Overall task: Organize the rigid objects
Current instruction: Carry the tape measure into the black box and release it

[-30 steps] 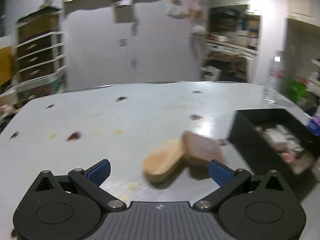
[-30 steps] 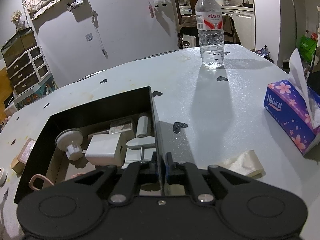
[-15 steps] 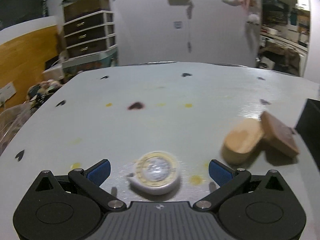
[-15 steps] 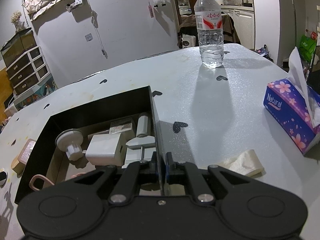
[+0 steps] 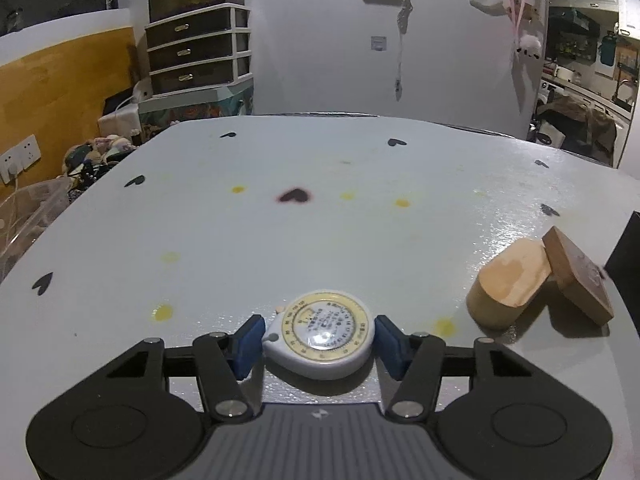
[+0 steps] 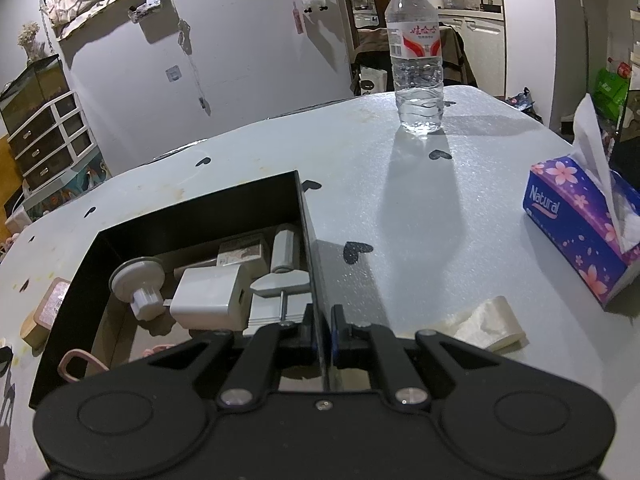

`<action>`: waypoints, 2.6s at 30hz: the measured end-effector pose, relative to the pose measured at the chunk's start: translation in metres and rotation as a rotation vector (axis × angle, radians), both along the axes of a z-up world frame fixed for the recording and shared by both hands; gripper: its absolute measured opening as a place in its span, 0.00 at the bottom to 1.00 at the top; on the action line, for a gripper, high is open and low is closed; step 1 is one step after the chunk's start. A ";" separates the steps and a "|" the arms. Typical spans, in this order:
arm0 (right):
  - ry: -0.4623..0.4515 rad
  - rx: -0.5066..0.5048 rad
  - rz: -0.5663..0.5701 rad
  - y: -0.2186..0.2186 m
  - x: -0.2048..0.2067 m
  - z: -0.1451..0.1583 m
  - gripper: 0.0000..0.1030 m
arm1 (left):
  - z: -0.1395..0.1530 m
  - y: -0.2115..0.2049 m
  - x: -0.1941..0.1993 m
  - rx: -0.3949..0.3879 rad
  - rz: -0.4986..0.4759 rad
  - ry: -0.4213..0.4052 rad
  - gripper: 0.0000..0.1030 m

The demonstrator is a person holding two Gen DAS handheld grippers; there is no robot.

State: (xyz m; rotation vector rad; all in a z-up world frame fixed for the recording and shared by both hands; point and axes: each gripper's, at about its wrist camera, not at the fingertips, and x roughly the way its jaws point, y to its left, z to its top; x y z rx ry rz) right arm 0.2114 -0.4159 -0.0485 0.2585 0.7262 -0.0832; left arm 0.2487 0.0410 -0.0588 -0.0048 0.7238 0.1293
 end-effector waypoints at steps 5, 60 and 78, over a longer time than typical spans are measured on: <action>-0.005 -0.017 0.003 0.002 -0.003 0.005 0.06 | 0.006 0.000 -0.005 -0.021 -0.004 -0.040 0.58; -0.051 0.076 0.006 -0.011 -0.009 0.010 0.08 | 0.016 -0.305 0.014 -0.327 -0.964 0.142 0.79; -0.050 0.080 0.004 -0.011 -0.010 0.010 0.08 | 0.033 -0.295 -0.006 -0.225 -1.005 0.046 0.96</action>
